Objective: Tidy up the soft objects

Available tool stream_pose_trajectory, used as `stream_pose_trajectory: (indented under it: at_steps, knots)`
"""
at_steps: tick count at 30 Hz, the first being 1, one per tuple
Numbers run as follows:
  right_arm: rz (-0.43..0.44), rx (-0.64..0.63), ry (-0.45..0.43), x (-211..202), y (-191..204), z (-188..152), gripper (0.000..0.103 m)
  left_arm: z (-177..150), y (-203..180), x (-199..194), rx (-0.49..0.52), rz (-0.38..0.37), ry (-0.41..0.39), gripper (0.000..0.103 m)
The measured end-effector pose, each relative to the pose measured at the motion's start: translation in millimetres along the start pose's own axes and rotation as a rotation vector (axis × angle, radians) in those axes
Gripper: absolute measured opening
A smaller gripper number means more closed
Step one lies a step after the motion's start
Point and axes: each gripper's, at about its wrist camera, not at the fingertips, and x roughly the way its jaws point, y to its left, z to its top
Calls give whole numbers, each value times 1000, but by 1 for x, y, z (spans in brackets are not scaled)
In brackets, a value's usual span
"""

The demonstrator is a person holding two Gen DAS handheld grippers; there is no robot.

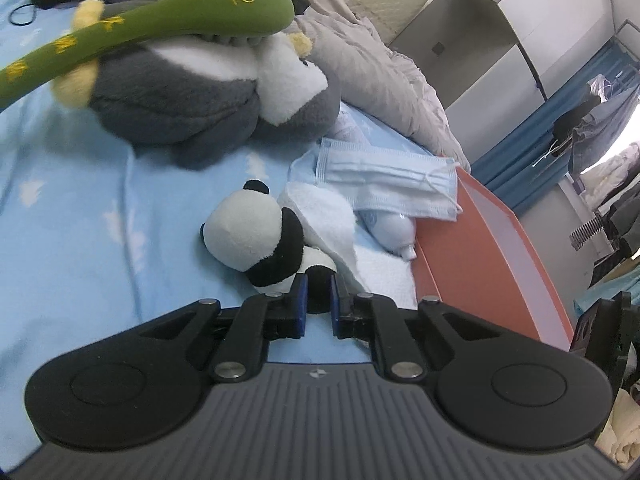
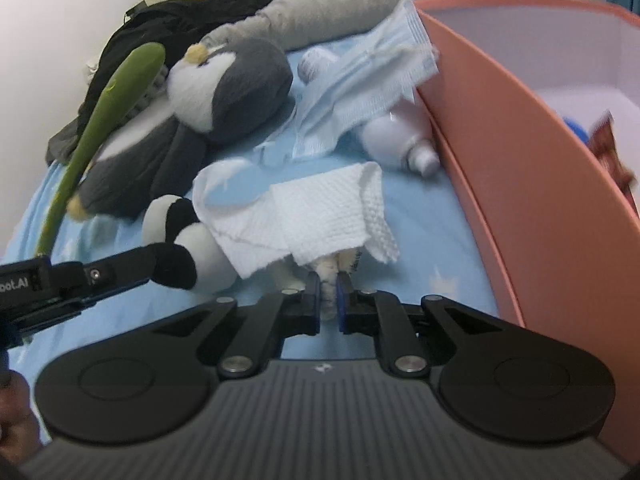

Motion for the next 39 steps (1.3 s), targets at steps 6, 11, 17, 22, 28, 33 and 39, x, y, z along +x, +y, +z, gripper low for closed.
stream_pose_trajectory:
  at_steps: [6,11,17,22,28,33,39]
  knots:
    - [21,23,56,-28,-2,-29,11,-23,0,-33,2,15,13,14]
    - [38,22,95,-46,2,-52,11,-39,2,-58,-29,20,9,14]
    - [59,16,115,-65,9,-69,11,-56,4,-86,-58,32,-2,14]
    - [55,-12,125,-69,12,-77,12,-68,11,-96,-95,52,0,14]
    - [61,-91,104,-75,18,-79,16,-75,24,-95,-224,70,-8,64]
    - [36,-139,92,-78,20,-77,42,-75,21,-89,-250,67,-24,64]
    - [19,-257,60,-74,28,-74,51,-76,17,-73,-283,73,-14,64]
